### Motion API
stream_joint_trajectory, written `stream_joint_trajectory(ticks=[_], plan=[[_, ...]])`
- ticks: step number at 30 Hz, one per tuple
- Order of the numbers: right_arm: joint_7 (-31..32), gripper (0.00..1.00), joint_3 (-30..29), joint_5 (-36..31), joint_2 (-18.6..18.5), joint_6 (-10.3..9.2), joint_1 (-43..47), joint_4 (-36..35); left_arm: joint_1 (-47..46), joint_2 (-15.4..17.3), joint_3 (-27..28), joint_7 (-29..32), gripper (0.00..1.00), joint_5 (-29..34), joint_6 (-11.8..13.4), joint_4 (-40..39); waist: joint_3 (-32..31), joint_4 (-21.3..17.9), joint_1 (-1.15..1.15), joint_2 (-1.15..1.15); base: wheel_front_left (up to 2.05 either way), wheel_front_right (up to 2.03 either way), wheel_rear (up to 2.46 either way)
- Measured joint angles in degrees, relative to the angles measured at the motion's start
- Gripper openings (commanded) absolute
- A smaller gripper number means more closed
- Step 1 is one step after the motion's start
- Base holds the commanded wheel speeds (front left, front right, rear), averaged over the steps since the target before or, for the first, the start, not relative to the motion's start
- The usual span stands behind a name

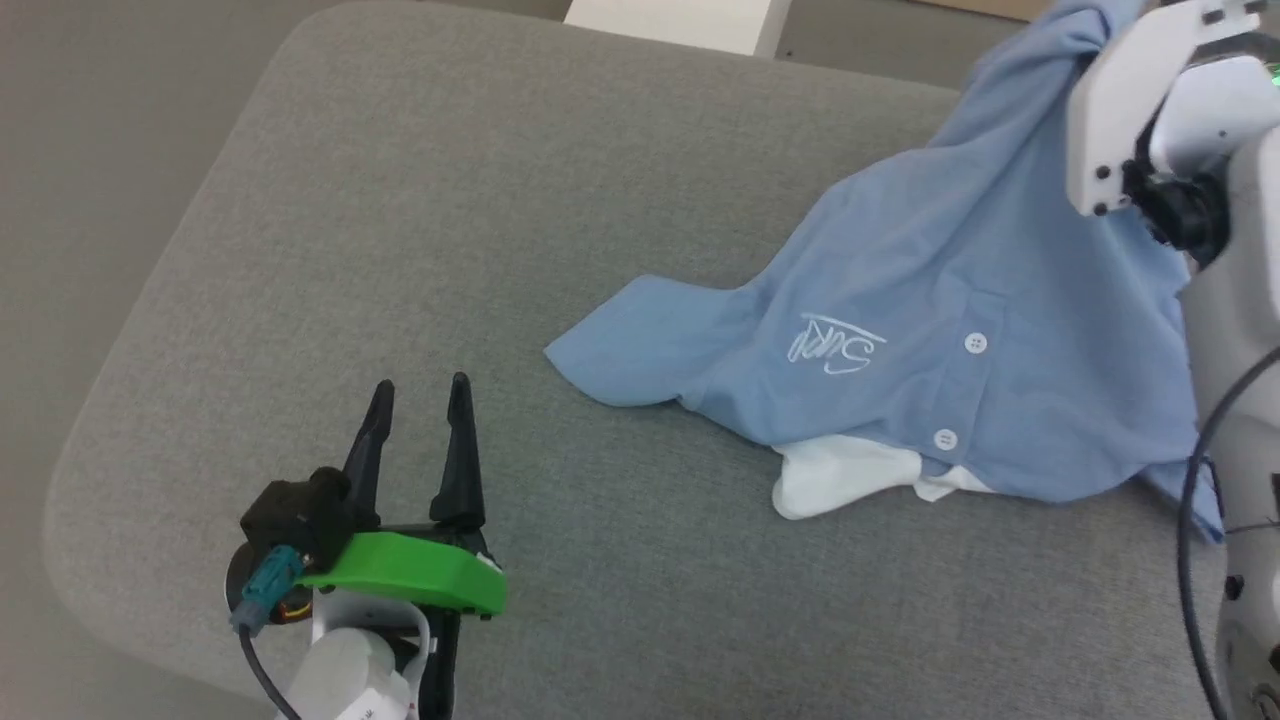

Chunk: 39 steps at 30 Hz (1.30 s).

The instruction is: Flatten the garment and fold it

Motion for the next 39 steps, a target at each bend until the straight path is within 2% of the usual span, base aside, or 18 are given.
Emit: stream_joint_trajectory(ticks=[1, 5, 11, 15, 21, 24, 29, 34, 39], plan=[[-0.7, 1.0, 0.0, -0.6, 0.3, 0.0, -0.2, 1.5, 0.0, -0.2, 0.0, 0.0, 1.0, 0.1, -0.1, 0.2, 0.1, 0.3, 0.0, 0.0, 0.0, 0.0, 0.0], [-6.2, 1.0, 0.0, -0.3, 1.5, 0.0, -0.2, 5.1, 0.0, -0.5, 0.4, 0.0, 1.0, 0.9, -0.3, 0.9, -0.2, 0.7, 0.0, 0.0, 0.0, 0.0, 0.0], [-20.5, 1.0, -0.6, 4.6, 2.5, 0.0, 3.8, 4.3, 0.7, -0.2, 2.1, 0.0, 1.0, 1.5, -0.5, 1.2, -2.1, -0.8, 0.0, 0.0, 0.0, 0.0, 0.0], [-28.2, 1.0, -2.0, 7.3, 2.7, 0.0, 12.2, 2.6, 1.9, 0.1, 2.9, 0.0, 1.0, 1.5, -0.5, 1.2, -4.3, -2.7, 0.0, 0.0, 0.0, 0.0, 0.0], [-32.8, 1.0, -7.7, 7.4, 3.9, 0.0, 27.7, -2.1, 4.7, 0.4, 4.1, 0.0, 1.0, 1.5, 0.2, 0.8, -7.0, -6.5, 0.0, 0.0, 0.0, 0.0, 0.0], [-32.4, 1.0, -10.4, 7.3, 5.2, 0.0, 34.9, -4.9, 5.9, 0.3, 4.2, 0.0, 1.0, 1.4, 0.6, 0.6, -8.1, -8.3, 0.0, 0.0, 0.0, 0.0, 0.0], [-24.3, 1.0, -11.1, 6.5, 6.5, 0.0, 41.3, -8.0, 7.8, 0.2, 4.3, 0.0, 1.0, 1.1, 1.0, -0.1, -9.3, -11.0, 0.0, 0.0, 0.0, 0.0, 0.0], [-13.9, 1.0, -11.2, 3.9, 5.6, 0.0, 40.0, -8.7, 7.9, -0.1, 3.7, 0.0, 1.0, 1.1, 1.0, -0.6, -9.2, -11.9, 0.0, 0.0, 0.0, 0.0, 0.0], [-8.7, 1.0, -9.0, 1.4, 3.7, 0.0, 35.8, -6.6, 7.7, -0.3, 3.1, 0.0, 1.0, 1.0, 1.0, -0.4, -8.0, -11.0, 0.0, 0.0, 0.0, 0.0, 0.0]])
